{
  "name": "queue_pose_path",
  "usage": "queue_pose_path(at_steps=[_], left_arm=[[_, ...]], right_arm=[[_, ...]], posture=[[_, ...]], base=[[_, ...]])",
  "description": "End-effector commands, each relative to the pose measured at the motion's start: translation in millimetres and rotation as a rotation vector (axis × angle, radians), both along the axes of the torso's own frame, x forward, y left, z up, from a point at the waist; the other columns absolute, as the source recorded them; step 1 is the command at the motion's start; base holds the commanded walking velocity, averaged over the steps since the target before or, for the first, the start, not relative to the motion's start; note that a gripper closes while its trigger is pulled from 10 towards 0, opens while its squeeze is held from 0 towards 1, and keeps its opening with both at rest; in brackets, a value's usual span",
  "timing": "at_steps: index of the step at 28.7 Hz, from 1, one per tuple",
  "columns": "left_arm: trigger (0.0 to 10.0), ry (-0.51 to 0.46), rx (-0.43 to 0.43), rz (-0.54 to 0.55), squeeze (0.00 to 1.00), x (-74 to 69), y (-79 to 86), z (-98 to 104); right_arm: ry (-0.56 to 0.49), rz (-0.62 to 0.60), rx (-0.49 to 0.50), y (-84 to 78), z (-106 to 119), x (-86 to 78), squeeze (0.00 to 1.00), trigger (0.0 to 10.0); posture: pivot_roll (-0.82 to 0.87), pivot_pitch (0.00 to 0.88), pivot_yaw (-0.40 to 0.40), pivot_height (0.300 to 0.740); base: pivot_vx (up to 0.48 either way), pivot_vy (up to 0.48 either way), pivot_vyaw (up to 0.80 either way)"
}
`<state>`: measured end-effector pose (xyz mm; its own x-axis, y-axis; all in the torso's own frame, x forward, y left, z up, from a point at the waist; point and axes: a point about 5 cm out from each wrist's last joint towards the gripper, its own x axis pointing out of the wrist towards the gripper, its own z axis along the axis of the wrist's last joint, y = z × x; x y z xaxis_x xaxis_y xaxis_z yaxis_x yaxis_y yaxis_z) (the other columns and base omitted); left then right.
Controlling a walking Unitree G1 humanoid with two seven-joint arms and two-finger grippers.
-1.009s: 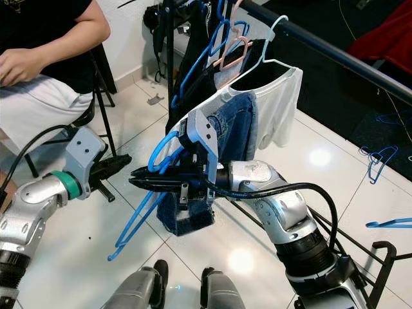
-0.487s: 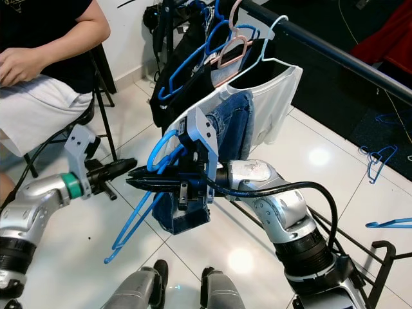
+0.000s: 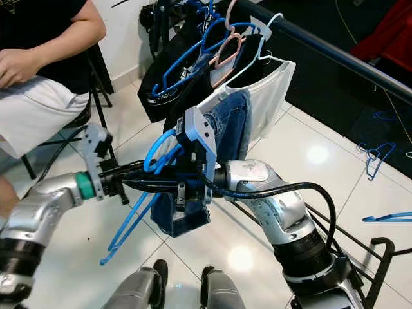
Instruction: Hang hanger
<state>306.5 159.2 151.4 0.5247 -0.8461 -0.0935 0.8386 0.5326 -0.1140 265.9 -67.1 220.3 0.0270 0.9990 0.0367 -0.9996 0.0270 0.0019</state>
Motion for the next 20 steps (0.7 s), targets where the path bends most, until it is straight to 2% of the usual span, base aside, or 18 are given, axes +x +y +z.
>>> queue_pose_path(at_steps=[1, 2, 6, 7, 12, 13, 16, 18, 20], left_arm=[[10.0, 0.012, -0.009, -0.028, 0.08, -4.6, -0.4, -1], [10.0, 0.008, -0.003, -0.036, 1.0, -9.6, 5.0, 0], [10.0, 0.003, -0.002, -0.083, 1.0, -28.0, 13.9, 5], [10.0, 0.001, -0.006, -0.111, 1.0, -32.8, 10.2, 5], [10.0, -0.018, -0.013, -0.156, 1.0, -36.2, -4.8, 8], [10.0, -0.027, -0.009, -0.156, 0.0, -34.0, -11.1, 8], [10.0, -0.037, 0.0, -0.152, 0.0, -31.8, -16.0, 9], [10.0, -0.071, 0.037, -0.133, 0.0, -23.3, -28.8, 7], [10.0, -0.082, 0.053, -0.124, 0.0, -19.0, -33.7, 5]], right_arm=[[-0.037, 0.014, 0.021, 0.1, 8, -3.4, 0.0, 10.0], [-0.036, 0.013, 0.02, -0.2, 8, -3.5, 0.0, 10.0], [-0.033, 0.008, 0.022, -0.5, 7, -3.6, 0.0, 10.0], [-0.032, 0.009, 0.023, 0.0, 7, -3.6, 0.0, 10.0], [-0.032, 0.014, 0.024, 1.7, 7, -3.0, 0.0, 10.0], [-0.033, 0.016, 0.024, 2.1, 7, -2.7, 0.0, 10.0], [-0.034, 0.018, 0.025, 2.5, 8, -2.6, 0.0, 10.0], [-0.037, 0.023, 0.029, 3.7, 9, -3.0, 0.0, 10.0], [-0.038, 0.025, 0.031, 4.3, 10, -3.3, 0.0, 10.0]], posture=[[-0.04, 0.166, 0.046, 0.74], [-0.03, 0.169, 0.05, 0.74], [-0.02, 0.174, 0.051, 0.74], [-0.02, 0.174, 0.05, 0.74], [-0.02, 0.175, 0.045, 0.74], [-0.02, 0.176, 0.043, 0.74], [-0.02, 0.176, 0.043, 0.74], [-0.03, 0.172, 0.047, 0.74], [-0.03, 0.172, 0.047, 0.74]], base=[[0.0, 0.0, 0.0], [0.0, 0.0, 0.0], [0.0, 0.0, 0.0], [0.0, 0.0, 0.0], [0.0, 0.0, 0.0], [0.0, 0.0, 0.0], [0.0, 0.0, 0.0], [0.0, 0.0, 0.0], [0.0, 0.0, 0.0]])
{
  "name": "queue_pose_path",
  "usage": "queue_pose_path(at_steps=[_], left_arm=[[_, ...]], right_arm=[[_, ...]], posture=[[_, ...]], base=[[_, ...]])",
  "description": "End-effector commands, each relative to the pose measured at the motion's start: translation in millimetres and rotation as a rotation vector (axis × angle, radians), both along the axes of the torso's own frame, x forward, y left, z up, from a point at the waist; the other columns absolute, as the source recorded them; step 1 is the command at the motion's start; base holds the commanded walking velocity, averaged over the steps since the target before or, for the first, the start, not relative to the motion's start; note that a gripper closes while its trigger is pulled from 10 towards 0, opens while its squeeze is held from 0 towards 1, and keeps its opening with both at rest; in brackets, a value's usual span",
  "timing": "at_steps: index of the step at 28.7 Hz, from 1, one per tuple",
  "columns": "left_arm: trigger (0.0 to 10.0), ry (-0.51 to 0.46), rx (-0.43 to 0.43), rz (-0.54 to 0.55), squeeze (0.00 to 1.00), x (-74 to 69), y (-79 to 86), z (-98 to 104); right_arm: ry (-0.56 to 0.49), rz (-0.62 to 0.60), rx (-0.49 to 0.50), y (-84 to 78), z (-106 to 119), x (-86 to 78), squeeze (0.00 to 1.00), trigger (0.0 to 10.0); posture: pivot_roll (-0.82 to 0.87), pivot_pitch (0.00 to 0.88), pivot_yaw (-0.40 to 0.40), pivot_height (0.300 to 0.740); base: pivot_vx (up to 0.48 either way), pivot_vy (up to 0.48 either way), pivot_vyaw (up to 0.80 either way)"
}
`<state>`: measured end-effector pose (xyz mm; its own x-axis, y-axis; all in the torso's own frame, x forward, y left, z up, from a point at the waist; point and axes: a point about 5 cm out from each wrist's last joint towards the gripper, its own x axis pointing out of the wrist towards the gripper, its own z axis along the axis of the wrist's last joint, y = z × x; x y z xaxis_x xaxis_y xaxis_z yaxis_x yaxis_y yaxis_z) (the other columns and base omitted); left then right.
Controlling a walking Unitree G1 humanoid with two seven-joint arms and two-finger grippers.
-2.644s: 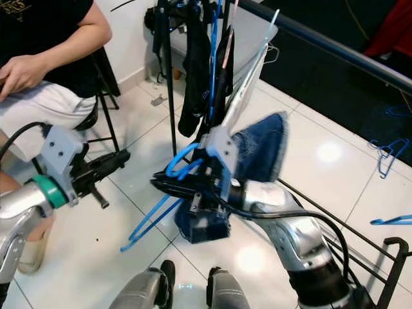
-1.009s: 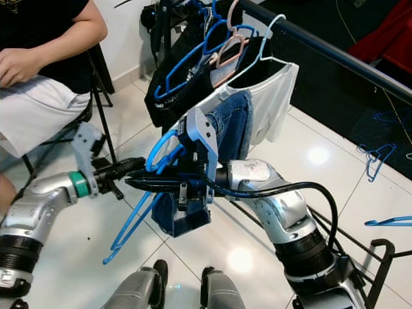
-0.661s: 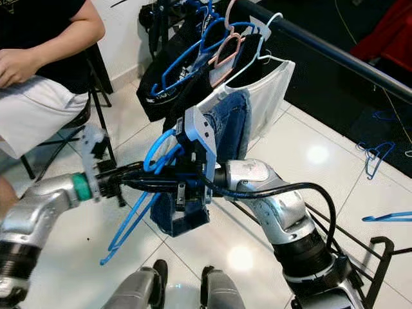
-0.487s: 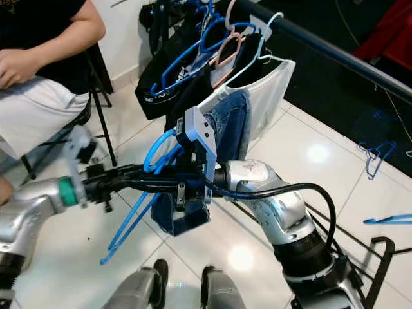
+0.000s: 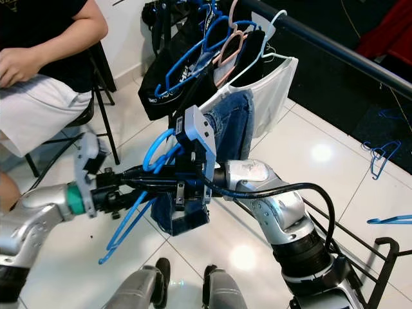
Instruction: Hang hanger
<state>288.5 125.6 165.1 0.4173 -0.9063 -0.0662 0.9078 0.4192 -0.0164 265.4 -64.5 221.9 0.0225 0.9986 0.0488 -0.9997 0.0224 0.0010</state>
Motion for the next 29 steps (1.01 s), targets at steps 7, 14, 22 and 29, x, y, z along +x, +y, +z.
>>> queue_pose_path(at_steps=[7, 14, 22, 29], left_arm=[[10.0, -0.008, 0.074, 0.068, 0.0, 9.7, -5.2, -11], [10.0, 0.006, 0.013, 0.131, 0.0, 18.7, -5.3, -3], [10.0, 0.067, -0.196, 0.163, 0.0, 28.0, -6.3, 15], [9.0, 0.031, -0.07, 0.194, 0.0, 27.2, -3.8, 1]], right_arm=[[-0.04, 0.029, 0.025, 3.4, 10, -4.8, 0.0, 10.0], [-0.041, 0.034, 0.029, 4.5, 10, -5.6, 0.0, 10.0], [-0.038, 0.028, 0.024, 4.7, 7, -4.5, 0.0, 10.0], [-0.034, 0.027, 0.027, 4.5, 7, -5.5, 0.0, 10.0]], posture=[[-0.04, 0.168, 0.053, 0.74], [-0.03, 0.157, 0.053, 0.74], [-0.03, 0.154, 0.053, 0.74], [-0.02, 0.151, 0.054, 0.74]], base=[[0.0, 0.0, 0.0], [0.0, 0.0, 0.0], [0.0, 0.0, 0.0], [0.0, 0.0, 0.0]])
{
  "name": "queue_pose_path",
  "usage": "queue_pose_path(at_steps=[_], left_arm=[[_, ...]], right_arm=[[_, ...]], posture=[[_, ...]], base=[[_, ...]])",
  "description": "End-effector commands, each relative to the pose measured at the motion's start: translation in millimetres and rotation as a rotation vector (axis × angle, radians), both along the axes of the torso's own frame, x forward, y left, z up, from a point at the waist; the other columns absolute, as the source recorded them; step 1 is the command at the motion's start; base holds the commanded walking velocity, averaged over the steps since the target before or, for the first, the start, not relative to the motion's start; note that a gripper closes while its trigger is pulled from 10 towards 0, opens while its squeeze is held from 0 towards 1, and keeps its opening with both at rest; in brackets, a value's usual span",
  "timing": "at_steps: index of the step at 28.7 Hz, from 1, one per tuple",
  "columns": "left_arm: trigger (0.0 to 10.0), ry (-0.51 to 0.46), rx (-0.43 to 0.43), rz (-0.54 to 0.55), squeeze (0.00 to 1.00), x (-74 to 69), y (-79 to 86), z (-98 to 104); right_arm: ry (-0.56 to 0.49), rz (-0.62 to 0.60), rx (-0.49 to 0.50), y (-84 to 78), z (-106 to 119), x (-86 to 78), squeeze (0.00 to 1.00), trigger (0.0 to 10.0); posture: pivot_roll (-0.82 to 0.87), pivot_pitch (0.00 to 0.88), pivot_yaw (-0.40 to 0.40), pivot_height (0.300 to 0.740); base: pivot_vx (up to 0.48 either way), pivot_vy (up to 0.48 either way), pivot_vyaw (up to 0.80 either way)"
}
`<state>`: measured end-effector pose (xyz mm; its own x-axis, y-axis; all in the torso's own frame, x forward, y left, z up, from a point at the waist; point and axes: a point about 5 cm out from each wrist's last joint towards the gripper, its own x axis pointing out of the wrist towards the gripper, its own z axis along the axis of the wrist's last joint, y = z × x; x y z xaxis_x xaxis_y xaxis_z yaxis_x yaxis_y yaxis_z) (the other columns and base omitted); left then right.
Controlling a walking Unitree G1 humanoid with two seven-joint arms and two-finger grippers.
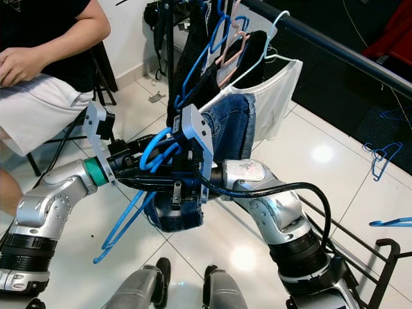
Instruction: Hang hanger
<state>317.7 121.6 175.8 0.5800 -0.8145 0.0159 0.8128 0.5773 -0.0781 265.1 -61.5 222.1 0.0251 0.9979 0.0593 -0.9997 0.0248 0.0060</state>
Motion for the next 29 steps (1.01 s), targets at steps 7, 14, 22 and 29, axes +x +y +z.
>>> queue_pose_path(at_steps=[7, 14, 22, 29], left_arm=[[0.0, 0.023, 0.087, 0.024, 0.0, -2.1, -0.2, -17], [0.0, 0.001, 0.171, 0.141, 0.0, 7.8, 5.1, -22], [0.0, -0.016, 0.167, 0.306, 0.0, 20.7, 15.1, -21], [4.7, -0.081, 0.036, 0.447, 0.0, 24.9, 29.0, 3]], right_arm=[[-0.041, 0.033, 0.017, 1.7, 7, -5.5, 0.0, 10.0], [-0.04, 0.036, 0.02, 1.5, 8, -6.3, 0.0, 10.0], [-0.032, 0.034, 0.021, 1.2, 7, -7.4, 0.0, 10.0], [0.013, -0.015, 0.028, -3.2, -2, -9.3, 0.0, 10.0]], posture=[[-0.02, 0.149, 0.052, 0.74], [-0.03, 0.153, 0.052, 0.74], [-0.03, 0.159, 0.053, 0.74], [-0.03, 0.17, 0.056, 0.74]], base=[[0.0, 0.0, 0.0], [0.0, 0.0, 0.0], [0.0, 0.0, 0.0], [0.0, 0.0, 0.0]])
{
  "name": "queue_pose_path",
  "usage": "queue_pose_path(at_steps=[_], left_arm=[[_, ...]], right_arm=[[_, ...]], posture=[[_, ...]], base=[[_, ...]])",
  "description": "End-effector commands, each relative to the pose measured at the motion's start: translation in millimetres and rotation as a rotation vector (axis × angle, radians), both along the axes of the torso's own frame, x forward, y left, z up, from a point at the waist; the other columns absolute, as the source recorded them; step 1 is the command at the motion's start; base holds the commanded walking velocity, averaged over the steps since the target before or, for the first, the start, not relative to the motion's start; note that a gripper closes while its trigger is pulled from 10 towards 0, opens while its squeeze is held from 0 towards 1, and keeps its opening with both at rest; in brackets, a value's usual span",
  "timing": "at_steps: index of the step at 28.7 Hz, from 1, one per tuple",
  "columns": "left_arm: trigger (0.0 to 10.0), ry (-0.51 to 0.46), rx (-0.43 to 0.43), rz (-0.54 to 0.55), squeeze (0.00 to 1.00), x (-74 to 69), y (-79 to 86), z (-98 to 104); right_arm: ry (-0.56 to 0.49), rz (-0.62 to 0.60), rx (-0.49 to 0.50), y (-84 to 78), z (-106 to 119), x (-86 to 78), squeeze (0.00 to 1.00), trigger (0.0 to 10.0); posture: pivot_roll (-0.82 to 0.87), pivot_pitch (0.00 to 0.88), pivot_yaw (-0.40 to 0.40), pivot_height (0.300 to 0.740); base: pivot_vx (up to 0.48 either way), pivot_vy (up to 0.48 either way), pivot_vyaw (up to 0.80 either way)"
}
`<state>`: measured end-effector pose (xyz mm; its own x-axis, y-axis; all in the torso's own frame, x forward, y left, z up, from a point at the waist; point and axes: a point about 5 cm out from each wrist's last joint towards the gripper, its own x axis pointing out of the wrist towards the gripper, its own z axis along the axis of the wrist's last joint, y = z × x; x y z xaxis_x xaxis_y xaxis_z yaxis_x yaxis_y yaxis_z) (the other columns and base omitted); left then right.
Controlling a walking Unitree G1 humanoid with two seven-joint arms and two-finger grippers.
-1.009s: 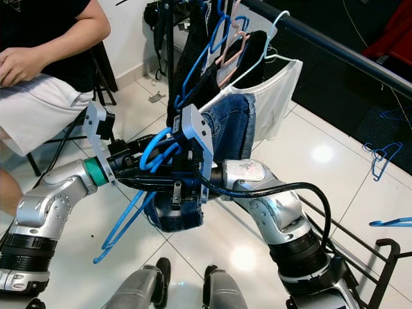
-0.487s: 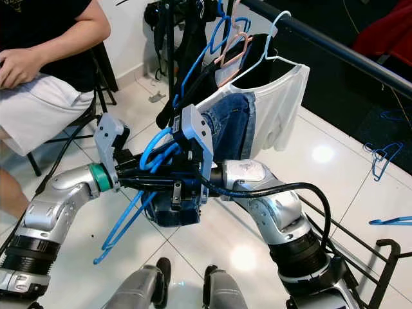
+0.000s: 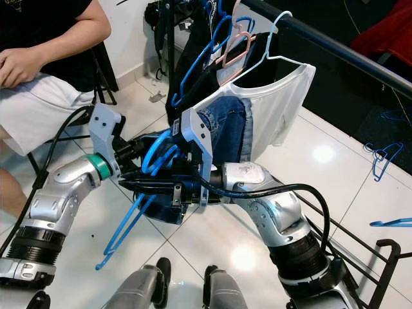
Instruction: Hang hanger
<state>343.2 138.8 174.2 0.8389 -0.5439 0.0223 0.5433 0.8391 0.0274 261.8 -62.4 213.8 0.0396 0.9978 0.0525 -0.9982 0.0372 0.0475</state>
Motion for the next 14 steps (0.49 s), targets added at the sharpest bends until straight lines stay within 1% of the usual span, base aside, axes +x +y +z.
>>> queue_pose_path(at_steps=[1, 2, 3, 4, 5, 6, 7, 8, 9, 10, 11, 12, 13, 14], left_arm=[[4.7, -0.013, -0.037, 0.067, 0.0, -0.6, 11.9, 5], [4.7, -0.013, -0.037, 0.067, 0.0, -0.6, 11.9, 5], [10.0, -0.032, -0.05, 0.074, 0.0, -1.8, 14.0, 10], [10.0, -0.063, -0.075, 0.083, 0.0, -3.9, 16.9, 18], [10.0, -0.063, -0.075, 0.083, 0.0, -3.9, 16.9, 18], [10.0, -0.104, -0.124, 0.064, 0.0, -6.8, 16.1, 32], [10.0, -0.104, -0.124, 0.064, 0.0, -6.8, 16.1, 32], [10.0, -0.13, -0.157, 0.048, 0.0, -8.9, 15.1, 41], [10.0, -0.13, -0.157, 0.048, 0.0, -8.9, 15.1, 41], [10.0, -0.154, -0.184, -0.003, 0.0, -11.5, 8.5, 50], [10.0, -0.176, -0.195, -0.081, 0.0, -14.1, -3.9, 59], [10.0, -0.188, -0.197, -0.132, 0.0, -15.8, -12.2, 64], [10.0, -0.188, -0.197, -0.132, 0.0, -15.8, -12.2, 64], [10.0, -0.196, -0.198, -0.161, 0.0, -16.9, -17.3, 66]], right_arm=[[-0.029, -0.003, 0.033, -2.3, 6, -6.0, 0.0, 10.0], [-0.029, -0.003, 0.033, -2.3, 6, -6.0, 0.0, 10.0], [-0.019, -0.018, 0.034, -3.5, 4, -6.4, 0.0, 10.0], [0.007, -0.033, 0.038, -4.8, -1, -9.2, 0.0, 10.0], [0.007, -0.033, 0.038, -4.8, -1, -9.2, 0.0, 10.0], [0.054, -0.035, 0.041, -4.2, -10, -15.2, 0.0, 10.0], [0.054, -0.035, 0.041, -4.2, -10, -15.2, 0.0, 10.0], [0.085, -0.032, 0.043, -3.5, -16, -19.7, 0.0, 10.0], [0.085, -0.032, 0.043, -3.5, -16, -19.7, 0.0, 10.0], [0.121, -0.006, 0.039, -1.2, -22, -25.6, 0.0, 10.0], [0.148, 0.054, 0.019, 1.8, -27, -31.4, 0.0, 10.0], [0.163, 0.096, 0.004, 3.5, -30, -34.7, 0.0, 10.0], [0.163, 0.096, 0.004, 3.5, -30, -34.7, 0.0, 10.0], [0.172, 0.121, -0.006, 4.4, -31, -36.8, 0.0, 10.0]], posture=[[-0.03, 0.17, 0.056, 0.74], [-0.03, 0.17, 0.056, 0.74], [-0.03, 0.17, 0.056, 0.74], [-0.02, 0.173, 0.06, 0.74], [-0.02, 0.173, 0.06, 0.74], [-0.02, 0.175, 0.059, 0.74], [-0.02, 0.175, 0.059, 0.74], [-0.02, 0.175, 0.059, 0.74], [-0.02, 0.175, 0.059, 0.74], [-0.02, 0.165, 0.056, 0.74], [-0.01, 0.155, 0.053, 0.74], [-0.01, 0.155, 0.053, 0.74], [-0.01, 0.155, 0.053, 0.74], [-0.01, 0.155, 0.053, 0.74]], base=[[0.0, 0.0, 0.0], [0.0, 0.0, 0.0], [0.0, 0.0, 0.0], [0.0, 0.0, 0.0], [0.0, 0.0, 0.0], [0.0, 0.0, 0.0], [0.0, 0.0, 0.0], [0.0, 0.0, 0.0], [0.0, 0.0, 0.0], [0.0, 0.0, 0.0], [0.0, 0.0, 0.0], [0.0, 0.0, 0.0], [0.0, 0.0, 0.0], [0.0, 0.0, 0.0]])
